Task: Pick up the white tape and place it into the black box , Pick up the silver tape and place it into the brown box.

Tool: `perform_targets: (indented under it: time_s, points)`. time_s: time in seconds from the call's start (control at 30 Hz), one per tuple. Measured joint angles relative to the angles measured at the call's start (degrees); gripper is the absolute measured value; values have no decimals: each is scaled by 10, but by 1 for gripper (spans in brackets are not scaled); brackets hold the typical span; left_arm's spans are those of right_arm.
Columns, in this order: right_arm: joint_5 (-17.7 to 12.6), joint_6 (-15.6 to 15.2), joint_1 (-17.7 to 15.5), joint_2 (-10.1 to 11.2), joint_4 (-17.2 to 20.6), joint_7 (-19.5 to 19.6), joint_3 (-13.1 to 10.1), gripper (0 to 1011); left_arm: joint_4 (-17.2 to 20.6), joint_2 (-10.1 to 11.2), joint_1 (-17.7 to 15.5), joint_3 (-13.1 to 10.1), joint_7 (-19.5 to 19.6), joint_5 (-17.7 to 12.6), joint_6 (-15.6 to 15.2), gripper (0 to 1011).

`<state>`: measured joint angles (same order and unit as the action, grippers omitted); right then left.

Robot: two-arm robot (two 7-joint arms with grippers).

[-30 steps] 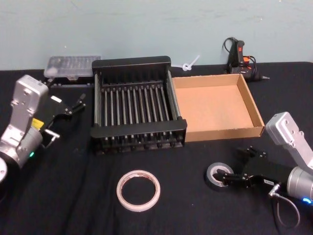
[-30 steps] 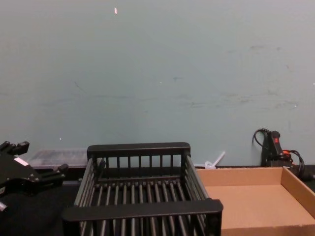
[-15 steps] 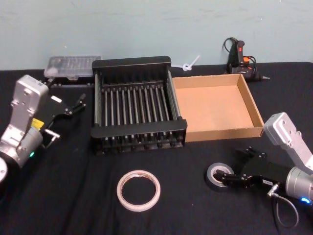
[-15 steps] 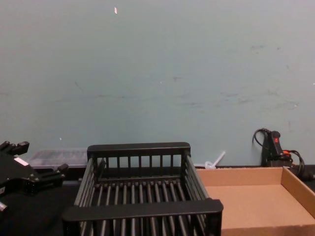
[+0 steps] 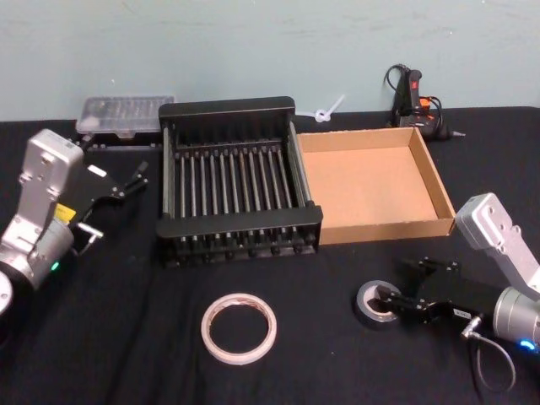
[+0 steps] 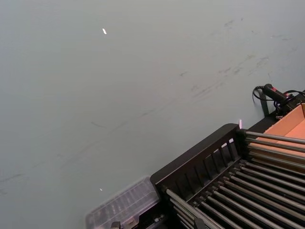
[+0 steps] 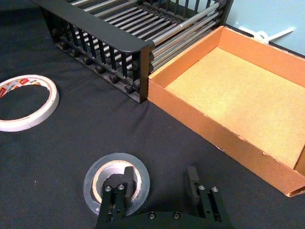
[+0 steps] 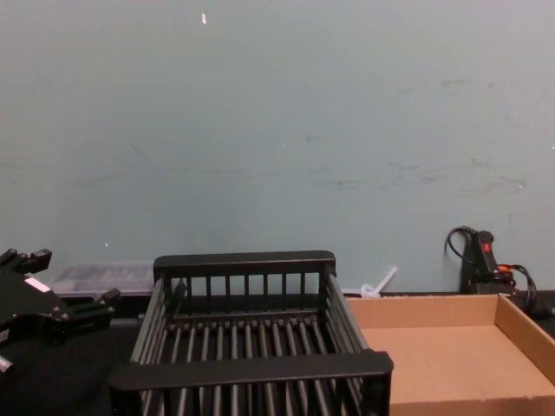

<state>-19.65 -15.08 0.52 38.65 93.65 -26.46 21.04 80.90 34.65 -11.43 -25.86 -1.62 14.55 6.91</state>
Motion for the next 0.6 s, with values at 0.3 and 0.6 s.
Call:
perform_targets:
  time_s: [0.3,0.6]
  points:
    - [-1,1,0,0,0,0,0,427,0,0,0,0,0,0,0,1001]
    - [-1,1,0,0,0,0,0,158,0,0,0,0,0,0,0,1001]
